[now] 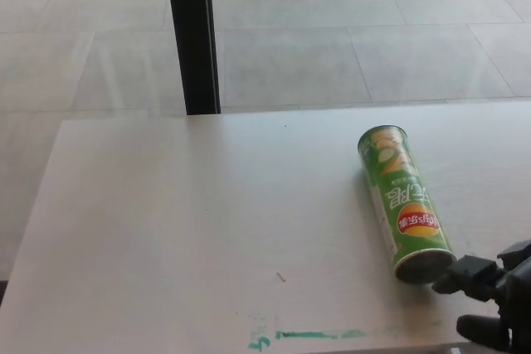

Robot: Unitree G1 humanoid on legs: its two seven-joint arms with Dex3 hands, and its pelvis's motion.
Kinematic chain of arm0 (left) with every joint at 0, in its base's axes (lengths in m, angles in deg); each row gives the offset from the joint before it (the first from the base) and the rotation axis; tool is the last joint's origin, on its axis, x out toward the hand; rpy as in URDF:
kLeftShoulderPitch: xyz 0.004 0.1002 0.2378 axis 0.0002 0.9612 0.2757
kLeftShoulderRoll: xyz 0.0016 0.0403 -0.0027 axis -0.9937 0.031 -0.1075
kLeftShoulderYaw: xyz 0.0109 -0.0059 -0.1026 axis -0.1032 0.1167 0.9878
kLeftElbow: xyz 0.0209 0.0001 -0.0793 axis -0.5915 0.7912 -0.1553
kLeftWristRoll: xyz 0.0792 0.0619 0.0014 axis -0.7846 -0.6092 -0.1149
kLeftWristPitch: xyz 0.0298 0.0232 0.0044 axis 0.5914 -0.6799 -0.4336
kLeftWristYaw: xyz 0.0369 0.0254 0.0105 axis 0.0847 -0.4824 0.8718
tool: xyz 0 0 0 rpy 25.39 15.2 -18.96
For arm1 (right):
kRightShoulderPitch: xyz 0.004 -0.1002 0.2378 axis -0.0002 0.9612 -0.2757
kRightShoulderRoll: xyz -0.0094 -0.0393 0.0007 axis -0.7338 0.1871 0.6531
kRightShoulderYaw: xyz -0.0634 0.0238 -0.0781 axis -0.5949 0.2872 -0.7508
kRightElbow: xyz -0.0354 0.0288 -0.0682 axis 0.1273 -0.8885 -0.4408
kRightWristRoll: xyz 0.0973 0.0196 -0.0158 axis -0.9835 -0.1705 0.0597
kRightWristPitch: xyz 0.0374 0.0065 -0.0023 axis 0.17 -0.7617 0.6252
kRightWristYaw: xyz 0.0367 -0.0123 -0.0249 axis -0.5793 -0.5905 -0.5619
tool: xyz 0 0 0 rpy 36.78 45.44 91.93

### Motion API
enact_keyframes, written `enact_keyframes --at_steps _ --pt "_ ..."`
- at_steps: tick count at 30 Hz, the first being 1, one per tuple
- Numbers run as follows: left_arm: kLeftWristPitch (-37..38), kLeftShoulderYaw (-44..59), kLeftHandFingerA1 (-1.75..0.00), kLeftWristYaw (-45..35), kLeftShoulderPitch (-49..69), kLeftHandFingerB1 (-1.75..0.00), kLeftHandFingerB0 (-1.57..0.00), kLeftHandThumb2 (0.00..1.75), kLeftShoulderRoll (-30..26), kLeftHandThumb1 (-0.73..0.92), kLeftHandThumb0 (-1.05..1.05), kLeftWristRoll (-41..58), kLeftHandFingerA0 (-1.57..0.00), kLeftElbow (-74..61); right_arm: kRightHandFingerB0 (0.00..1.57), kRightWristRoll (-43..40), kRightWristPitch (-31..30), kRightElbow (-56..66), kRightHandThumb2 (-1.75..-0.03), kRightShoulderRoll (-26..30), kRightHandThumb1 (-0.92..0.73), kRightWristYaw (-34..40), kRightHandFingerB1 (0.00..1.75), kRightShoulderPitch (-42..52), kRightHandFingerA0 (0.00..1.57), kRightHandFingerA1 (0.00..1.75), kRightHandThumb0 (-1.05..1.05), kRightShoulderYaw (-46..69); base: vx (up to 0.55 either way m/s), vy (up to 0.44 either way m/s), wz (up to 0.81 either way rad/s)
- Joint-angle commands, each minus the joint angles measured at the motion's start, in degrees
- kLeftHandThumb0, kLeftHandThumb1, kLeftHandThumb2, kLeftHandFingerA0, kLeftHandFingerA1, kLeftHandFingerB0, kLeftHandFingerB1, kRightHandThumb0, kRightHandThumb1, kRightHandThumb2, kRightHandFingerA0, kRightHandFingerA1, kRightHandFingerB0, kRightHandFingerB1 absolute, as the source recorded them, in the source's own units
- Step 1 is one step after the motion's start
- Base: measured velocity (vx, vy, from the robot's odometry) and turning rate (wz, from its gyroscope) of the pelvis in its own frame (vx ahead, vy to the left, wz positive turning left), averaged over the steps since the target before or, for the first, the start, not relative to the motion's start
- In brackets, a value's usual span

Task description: Use the right hand as a fist to push the chips tray inside its container kept in the middle of the desk

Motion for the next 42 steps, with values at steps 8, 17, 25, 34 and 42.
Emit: enact_keyframes --at_steps 8,17,25,34,42 --pt "0.56 -0.2 -1.15 0.02 0.59 -0.69 0.0 1.36 -0.54 0.57 -0.75 0.2 -0.78 0.48 0.68 -30.12 -6.77 -4.73 -0.66 -2.6 -0.88 -5.48 0.46 -1.47 1.05 1.01 -0.7 31.39 0.0 0.0 0.0" --pt "0.94 -0.54 -1.21 0.51 0.69 -0.69 0.0 1.4 -0.19 0.62 -0.77 -0.04 -0.86 0.15 0.61 -35.27 -6.47 -23.49 -0.68 -5.85 -0.92 -0.51 0.47 -0.63 1.08 1.06 -0.82 44.67 0.0 0.0 0.0" --pt "0.42 0.31 -1.18 0.0 0.74 -0.68 0.0 1.34 -0.08 0.55 -0.73 0.82 -0.86 0.58 0.65 -42.55 -7.55 -48.11 -0.65 -11.48 -0.82 8.03 0.58 -4.53 1.18 1.16 -0.7 56.63 0.0 0.0 0.0" --pt "1.16 0.23 -1.15 -0.1 0.79 -0.87 -0.32 1.36 -0.11 0.7 -1.05 0.66 -0.67 0.62 0.6 -48.59 -3.58 -70.21 -0.65 -12.08 -0.85 11.29 0.86 -8.93 1.08 1.09 -0.73 64.35 0.0 0.0 0.0" --pt "-0.15 0.4 -1.29 0.46 0.2 -0.73 -0.01 1.45 -0.2 0.67 -0.85 0.99 -0.97 0.3 0.39 -52.77 -8.63 -76.69 -0.67 -15.2 -0.9 8.44 0.84 -10.53 1.03 1.21 -0.78 68.68 0.0 0.0 0.0"
